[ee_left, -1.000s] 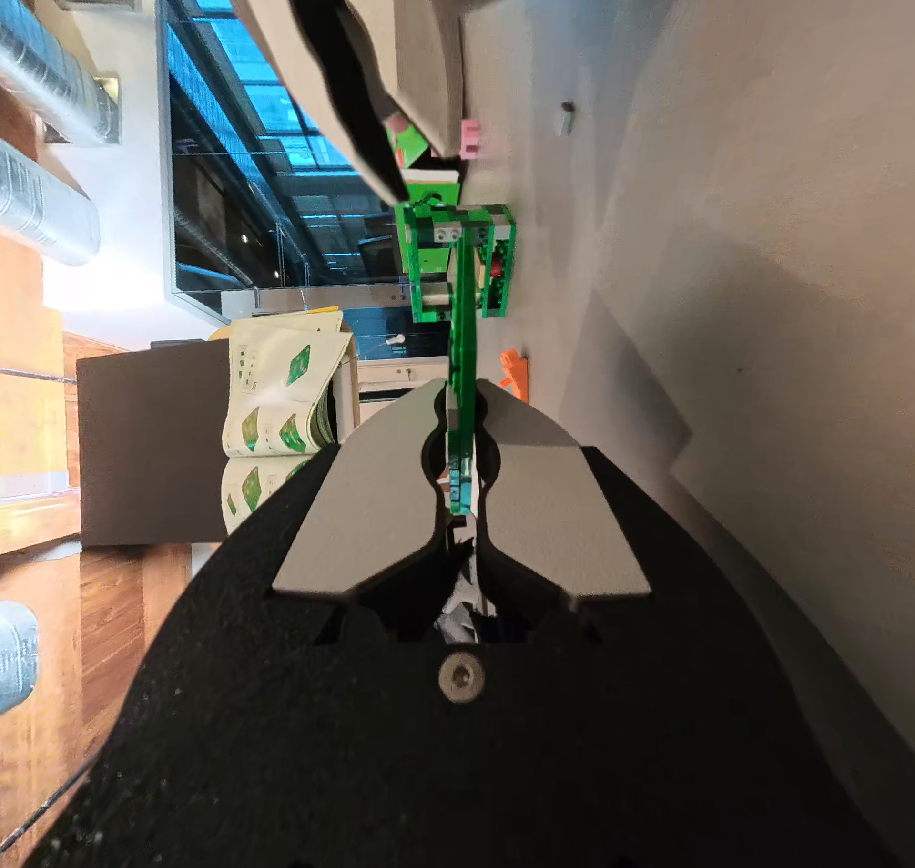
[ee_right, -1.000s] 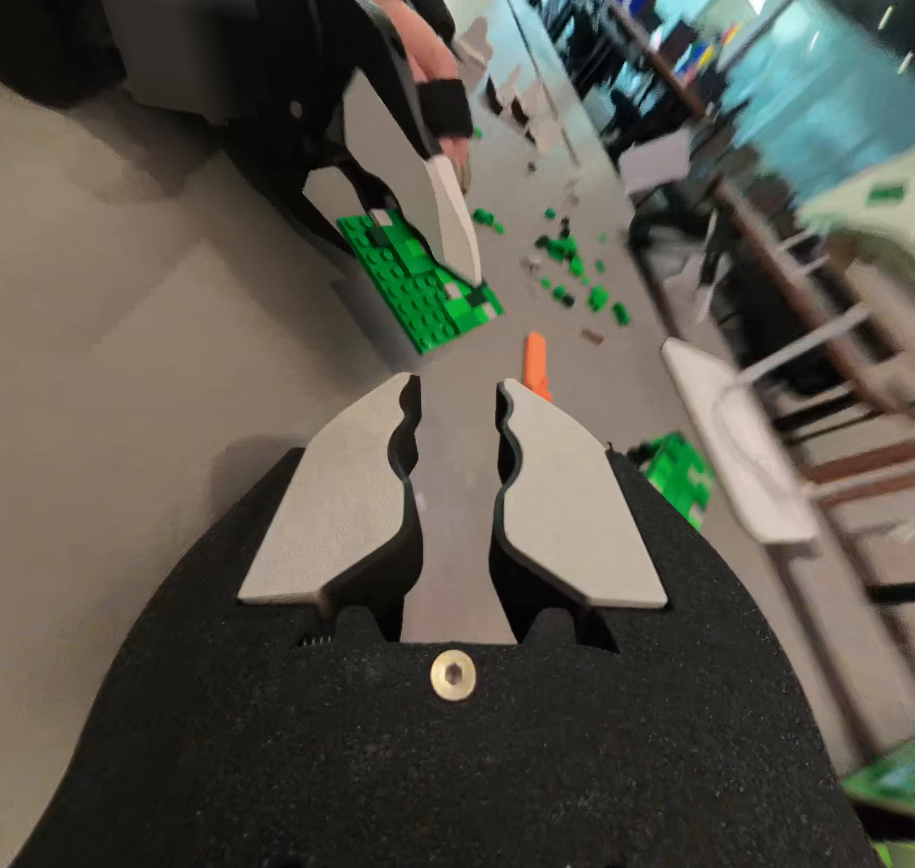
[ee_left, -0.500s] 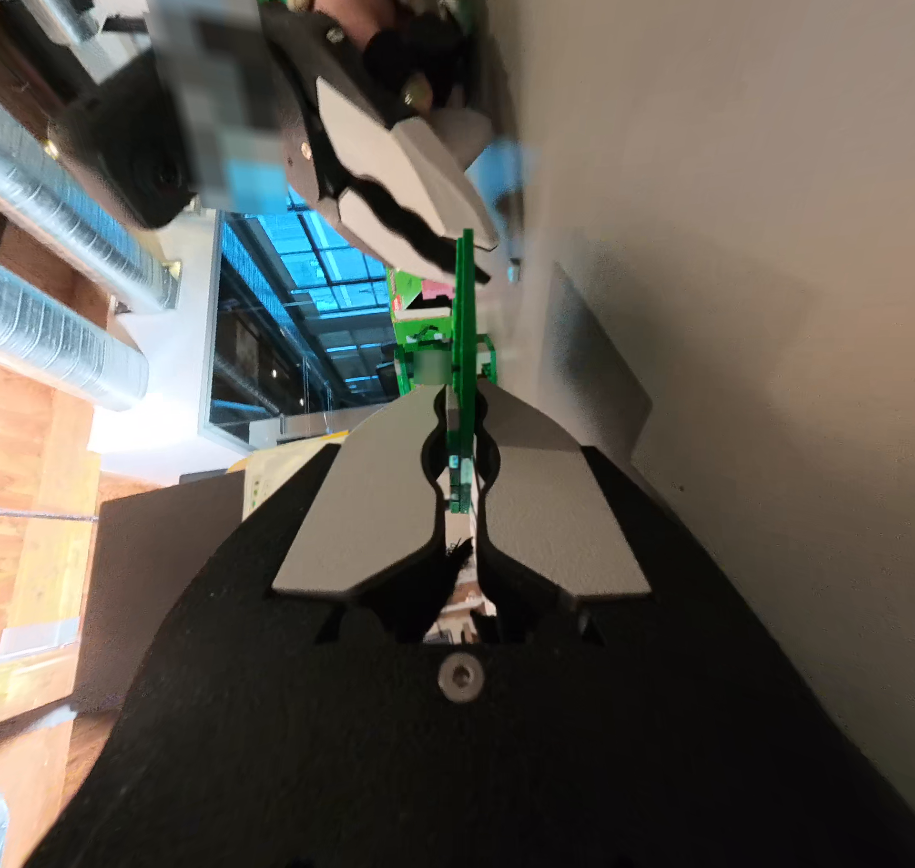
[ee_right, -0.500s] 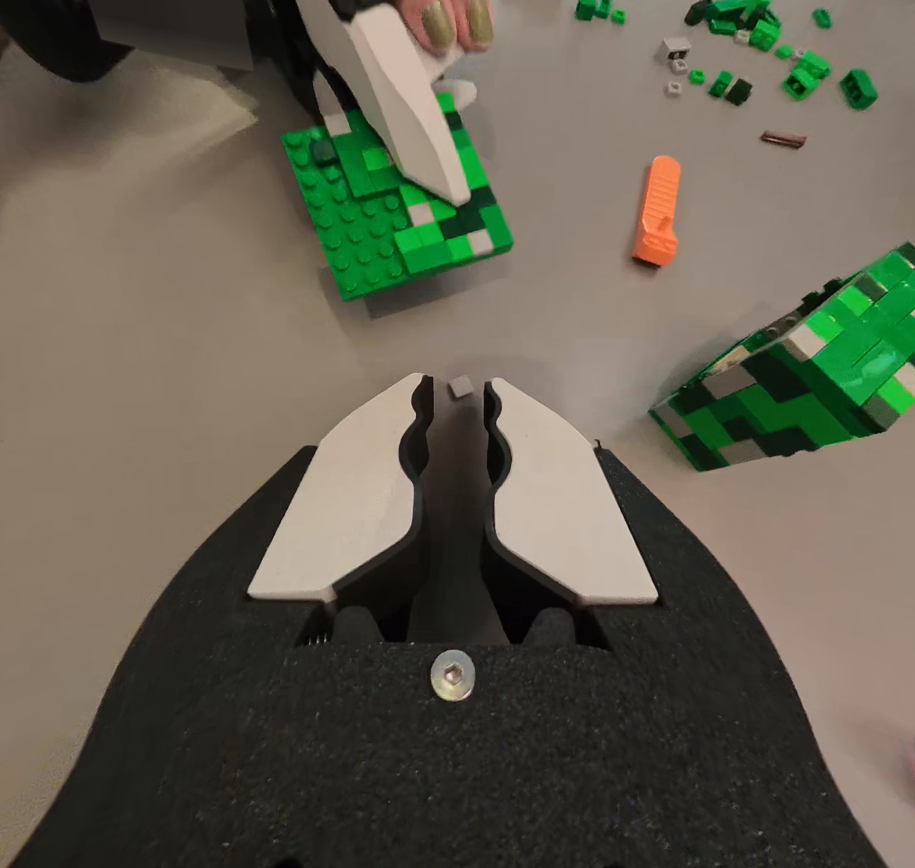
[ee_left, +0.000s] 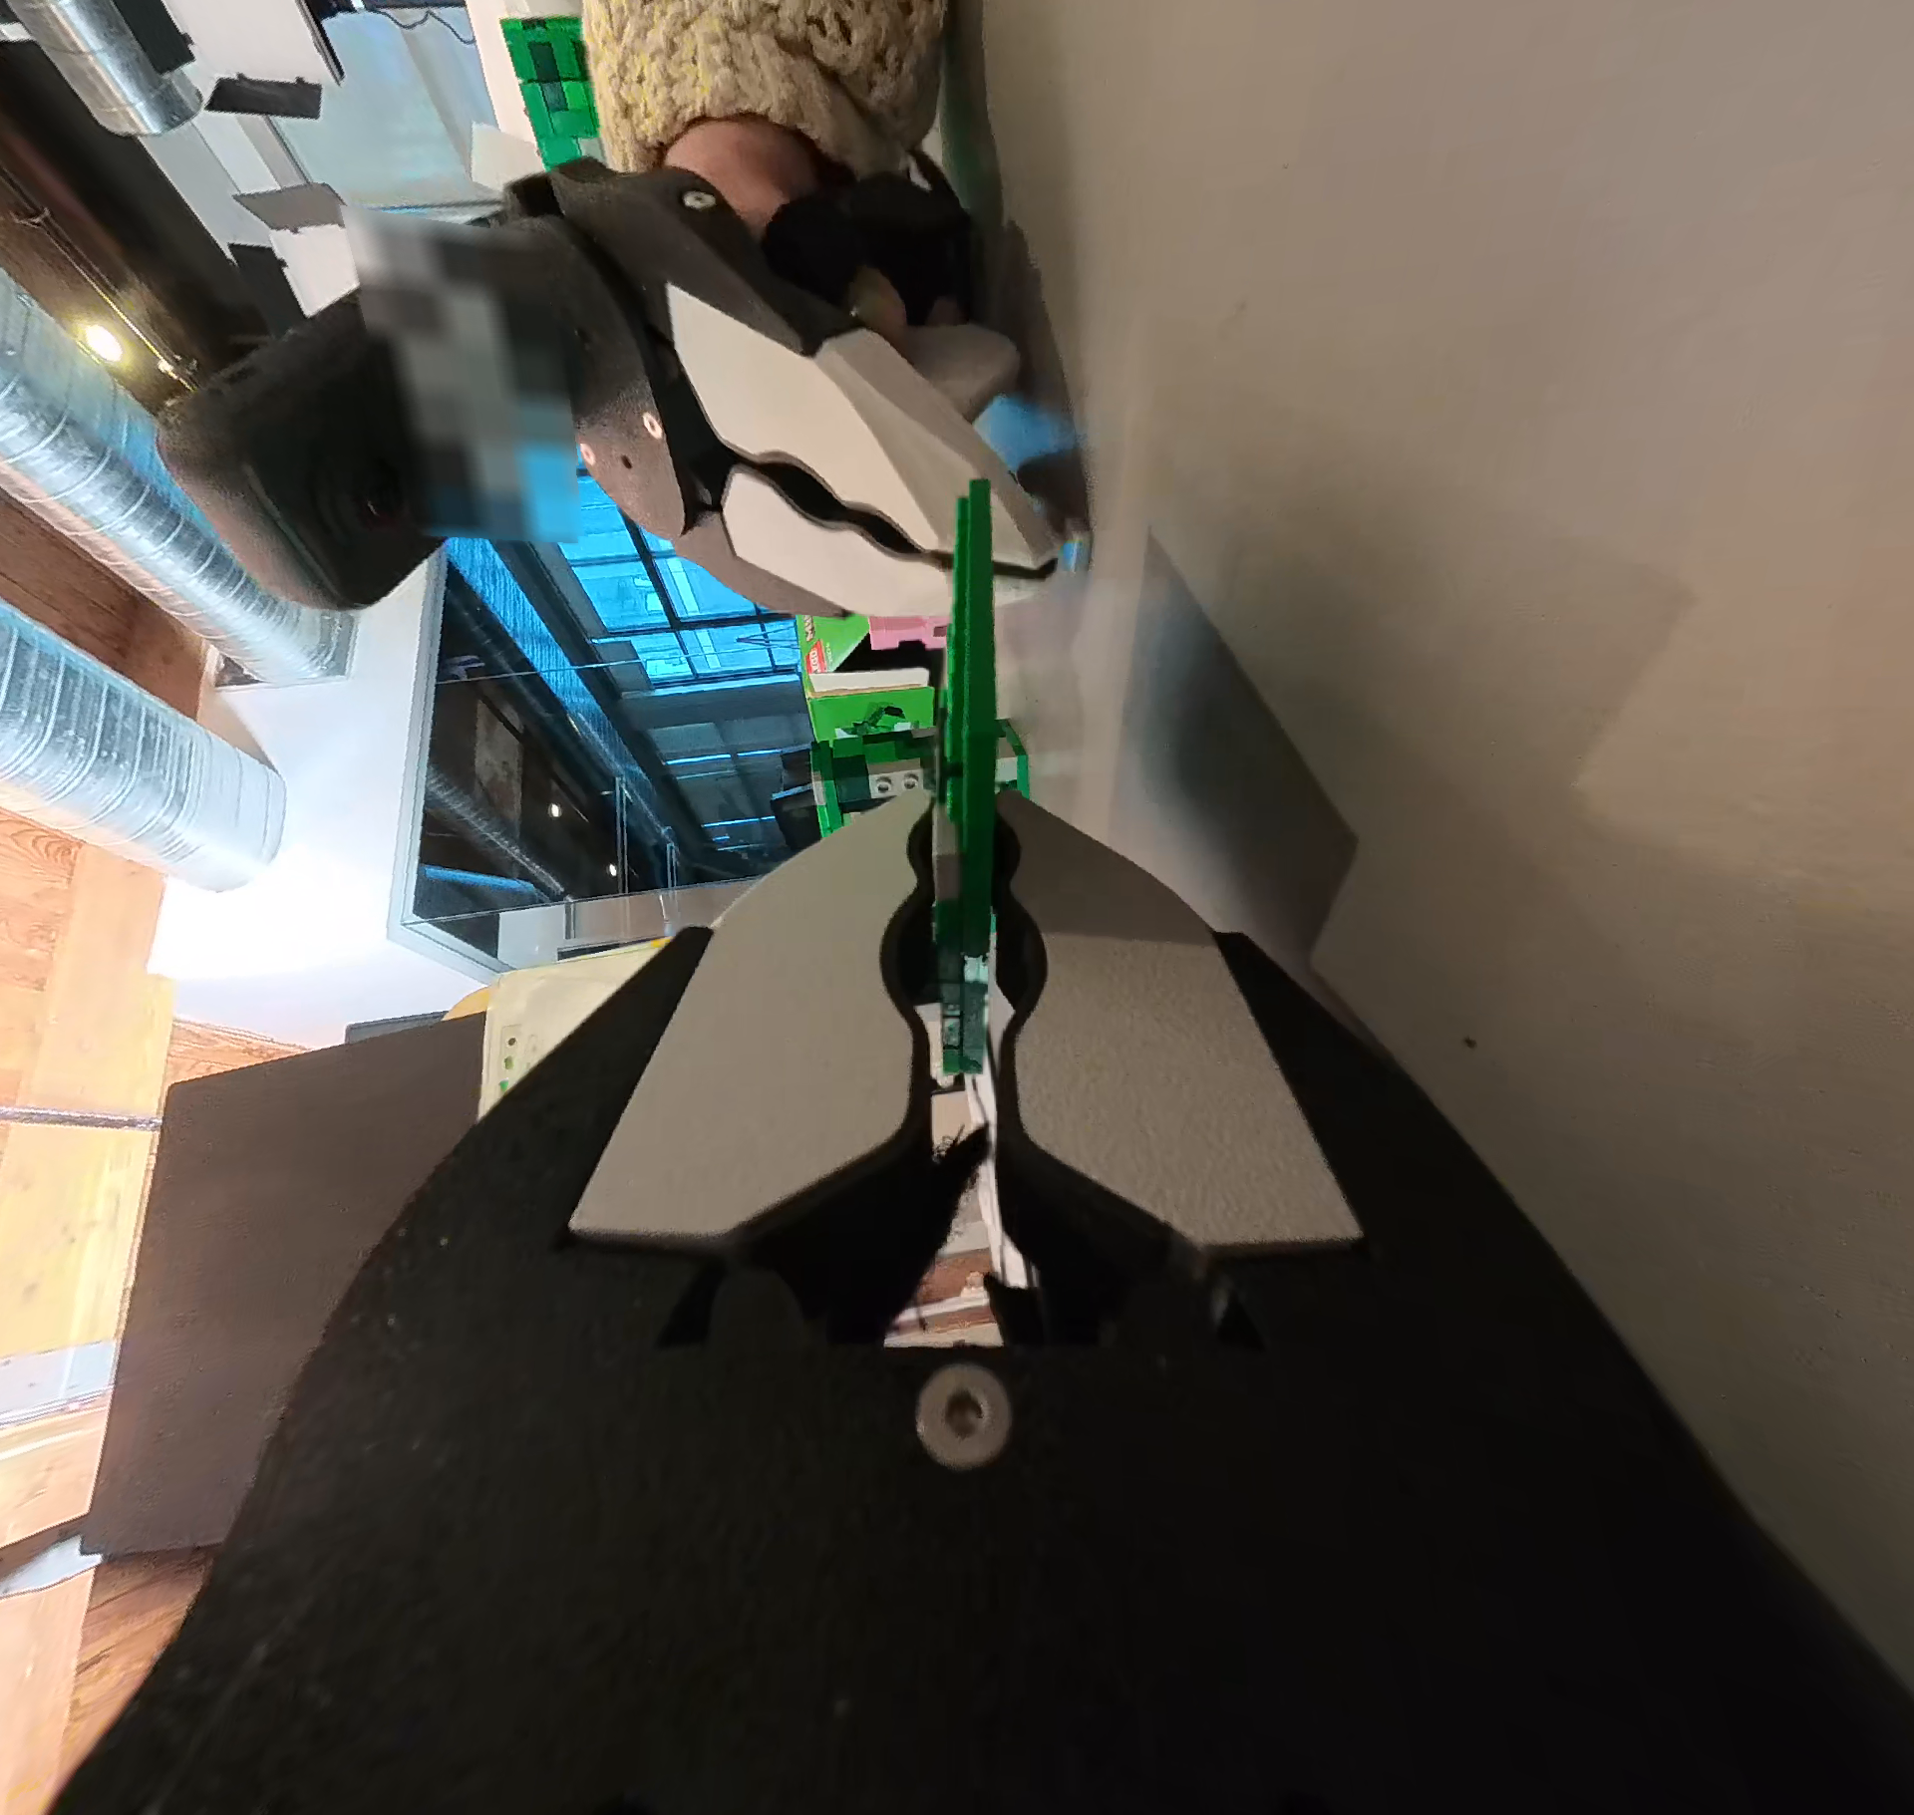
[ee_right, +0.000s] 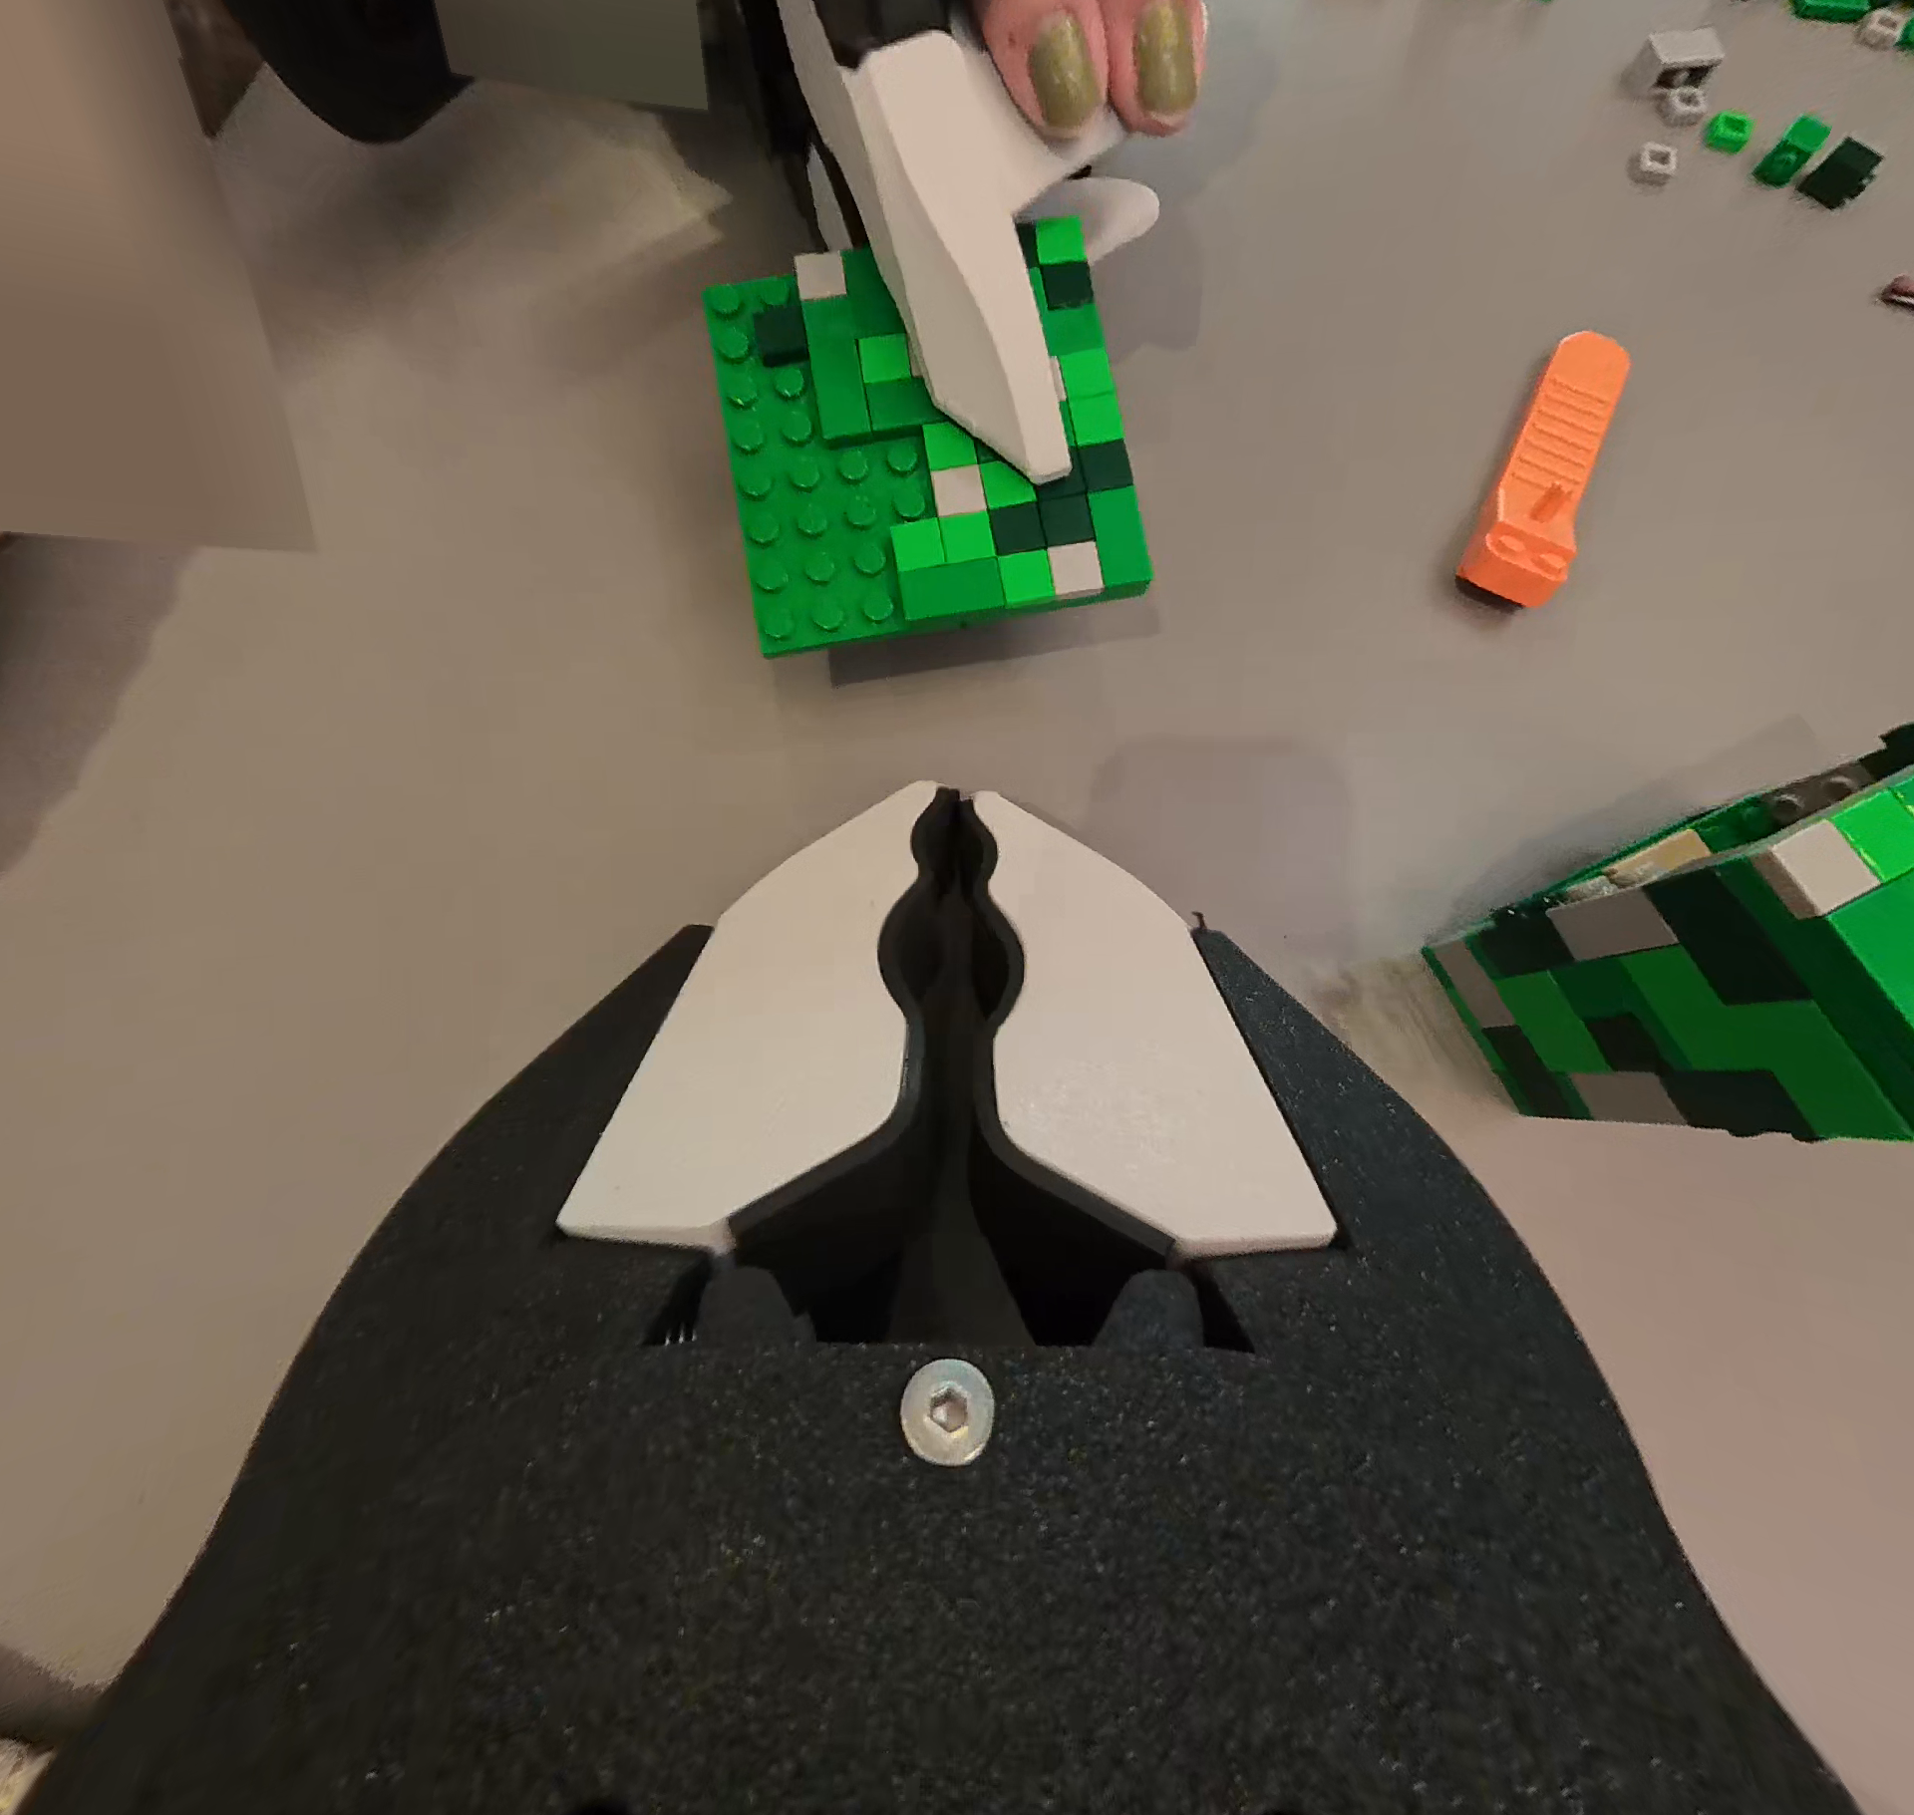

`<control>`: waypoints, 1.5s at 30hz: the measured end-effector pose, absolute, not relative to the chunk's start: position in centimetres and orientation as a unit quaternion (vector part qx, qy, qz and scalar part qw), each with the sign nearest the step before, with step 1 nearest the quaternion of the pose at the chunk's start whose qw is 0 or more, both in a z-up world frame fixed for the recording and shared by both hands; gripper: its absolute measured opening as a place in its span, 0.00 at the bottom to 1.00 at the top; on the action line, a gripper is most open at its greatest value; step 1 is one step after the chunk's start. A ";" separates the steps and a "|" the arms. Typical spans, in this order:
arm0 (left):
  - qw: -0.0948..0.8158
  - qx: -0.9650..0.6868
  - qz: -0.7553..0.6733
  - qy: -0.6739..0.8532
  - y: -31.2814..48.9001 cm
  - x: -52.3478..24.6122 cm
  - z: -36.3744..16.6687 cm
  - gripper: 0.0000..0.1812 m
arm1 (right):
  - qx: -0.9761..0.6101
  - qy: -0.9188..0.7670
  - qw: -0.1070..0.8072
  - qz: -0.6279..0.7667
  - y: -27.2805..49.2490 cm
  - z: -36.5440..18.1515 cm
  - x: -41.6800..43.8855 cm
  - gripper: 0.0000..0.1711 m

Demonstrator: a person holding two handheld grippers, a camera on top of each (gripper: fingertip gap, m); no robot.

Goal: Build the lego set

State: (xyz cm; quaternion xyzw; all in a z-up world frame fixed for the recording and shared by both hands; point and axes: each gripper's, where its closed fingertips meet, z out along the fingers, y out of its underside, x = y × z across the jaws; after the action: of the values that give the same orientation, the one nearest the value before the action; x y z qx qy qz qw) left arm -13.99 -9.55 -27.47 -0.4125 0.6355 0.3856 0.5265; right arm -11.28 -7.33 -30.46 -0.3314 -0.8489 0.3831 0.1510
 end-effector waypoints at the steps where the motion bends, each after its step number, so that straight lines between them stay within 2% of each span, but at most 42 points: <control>1: 0.526 -0.415 0.384 0.636 -9.6 -14.1 -27.5 0.03 | -0.331 -0.849 0.153 0.383 -7.3 -30.4 -11.2 0.00; 4: 0.523 -0.417 0.383 0.637 -9.7 -14.3 -27.4 0.03 | -0.319 -0.849 0.168 0.385 -7.4 -30.1 -11.2 0.00; 8: 0.522 -0.420 0.382 0.637 -9.8 -14.5 -27.5 0.03 | -0.326 -0.851 0.146 0.385 -7.7 -30.2 -10.9 0.07; 11: 0.521 -0.420 0.382 0.637 -9.8 -14.5 -27.5 0.03 | -0.311 -0.868 0.157 0.353 -7.5 -30.9 -10.8 0.09; 14: 0.521 -0.422 0.380 0.637 -9.8 -14.5 -27.5 0.03 | -0.312 -0.874 0.158 0.338 -7.5 -31.0 -11.0 0.04; 17: 0.520 -0.422 0.381 0.638 -9.8 -14.5 -27.5 0.03 | -0.310 -0.875 0.160 0.336 -7.6 -30.7 -11.1 0.04; 22: 0.519 -0.421 0.382 0.638 -9.8 -14.4 -27.5 0.03 | -0.302 -0.829 0.208 0.421 -9.9 -26.7 -12.7 0.04; 36: 0.518 -0.418 0.383 0.641 -9.8 -14.3 -27.4 0.03 | -0.268 -0.852 0.233 0.385 -11.2 -27.8 -13.6 0.04; 42: 0.518 -0.425 0.377 0.639 -9.6 -14.3 -27.5 0.03 | -0.274 -0.839 0.247 0.400 -11.1 -27.0 -13.2 0.17; 45: 0.516 -0.437 0.368 0.638 -9.5 -14.5 -27.7 0.03 | -0.263 -0.827 0.297 0.398 -11.3 -26.4 -12.6 0.25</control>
State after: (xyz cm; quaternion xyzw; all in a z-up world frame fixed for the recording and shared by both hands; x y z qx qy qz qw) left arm -14.47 -9.51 -27.75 -0.4375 0.6381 0.3682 0.5157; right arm -12.63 -11.26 -26.43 -0.2627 -0.8273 0.3977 0.2973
